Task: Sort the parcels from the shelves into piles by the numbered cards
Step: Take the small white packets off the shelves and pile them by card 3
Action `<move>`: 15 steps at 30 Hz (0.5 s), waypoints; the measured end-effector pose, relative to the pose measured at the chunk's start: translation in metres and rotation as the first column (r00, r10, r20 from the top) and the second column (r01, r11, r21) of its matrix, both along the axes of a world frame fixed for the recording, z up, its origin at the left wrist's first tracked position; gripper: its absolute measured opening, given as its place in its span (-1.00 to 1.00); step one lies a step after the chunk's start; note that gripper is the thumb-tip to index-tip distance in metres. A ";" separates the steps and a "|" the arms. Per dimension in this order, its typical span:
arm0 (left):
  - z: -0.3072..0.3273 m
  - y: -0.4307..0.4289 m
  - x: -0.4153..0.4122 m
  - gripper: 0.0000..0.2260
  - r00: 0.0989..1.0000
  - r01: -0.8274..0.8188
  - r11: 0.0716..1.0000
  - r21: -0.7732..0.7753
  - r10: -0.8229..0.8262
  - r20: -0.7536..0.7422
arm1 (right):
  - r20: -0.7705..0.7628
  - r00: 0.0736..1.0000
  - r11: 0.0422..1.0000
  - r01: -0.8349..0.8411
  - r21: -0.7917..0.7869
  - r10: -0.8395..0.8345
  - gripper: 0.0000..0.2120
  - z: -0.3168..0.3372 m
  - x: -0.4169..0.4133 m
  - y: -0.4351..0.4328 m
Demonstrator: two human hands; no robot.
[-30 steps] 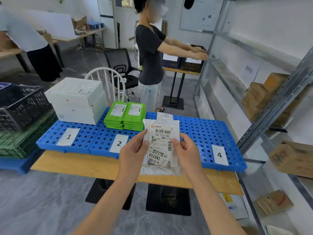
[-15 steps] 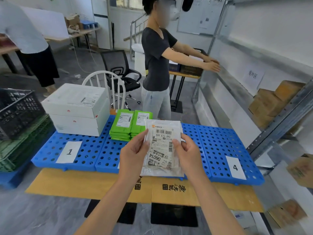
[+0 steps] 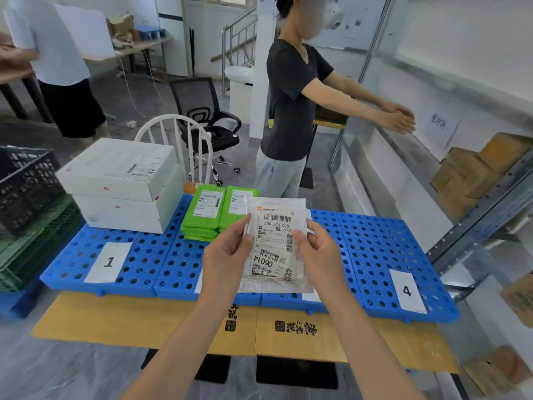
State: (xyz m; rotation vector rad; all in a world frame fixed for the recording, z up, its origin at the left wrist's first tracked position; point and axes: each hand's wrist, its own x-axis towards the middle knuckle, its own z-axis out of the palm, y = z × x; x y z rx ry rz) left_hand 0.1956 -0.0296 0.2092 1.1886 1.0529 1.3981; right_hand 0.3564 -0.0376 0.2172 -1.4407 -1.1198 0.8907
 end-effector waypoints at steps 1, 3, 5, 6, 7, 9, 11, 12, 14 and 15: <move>0.001 0.004 0.005 -0.65 1.000 -0.007 1.000 0.001 0.007 -0.002 | 0.001 1.000 1.000 -0.008 0.002 0.008 -0.83 0.000 0.005 0.005; 0.005 0.011 0.018 -0.65 1.000 -0.023 1.000 -0.004 0.023 0.004 | -0.010 1.000 1.000 -0.021 0.003 0.021 -0.83 0.003 0.017 0.015; 0.010 0.019 0.032 -0.65 0.999 -0.040 0.999 -0.002 0.040 0.004 | -0.031 0.999 0.999 -0.035 0.012 0.035 -0.81 0.007 0.031 0.026; 0.013 0.024 0.038 -0.65 0.999 -0.047 0.999 -0.002 0.047 0.003 | -0.040 0.998 0.999 -0.045 0.016 0.045 -0.80 0.010 0.038 0.032; 0.016 0.028 0.044 -0.65 0.999 -0.054 0.999 0.000 0.054 0.003 | -0.044 0.997 0.998 -0.056 0.021 0.057 -0.81 0.012 0.044 0.037; 0.019 0.036 0.056 -0.65 0.997 -0.073 0.997 0.011 0.073 -0.012 | -0.043 0.996 0.997 -0.072 0.028 0.074 -0.83 0.014 0.054 0.046; 0.020 0.041 0.067 -0.65 0.995 -0.092 0.996 0.013 0.093 -0.036 | -0.035 0.996 0.997 -0.077 0.029 0.078 -0.83 0.014 0.064 0.052; 0.020 0.043 0.072 -0.65 0.994 -0.096 0.995 0.014 0.097 -0.042 | -0.034 0.996 0.996 -0.081 0.028 0.082 -0.83 0.014 0.070 0.055; 0.019 0.047 0.085 -0.65 0.993 -0.101 0.995 0.012 0.102 -0.055 | -0.045 0.995 0.996 -0.091 0.022 0.092 -0.82 0.013 0.083 0.061; 0.018 0.048 0.091 -0.65 0.993 -0.106 0.994 0.011 0.106 -0.059 | -0.053 0.994 0.995 -0.095 0.017 0.096 -0.82 0.012 0.089 0.063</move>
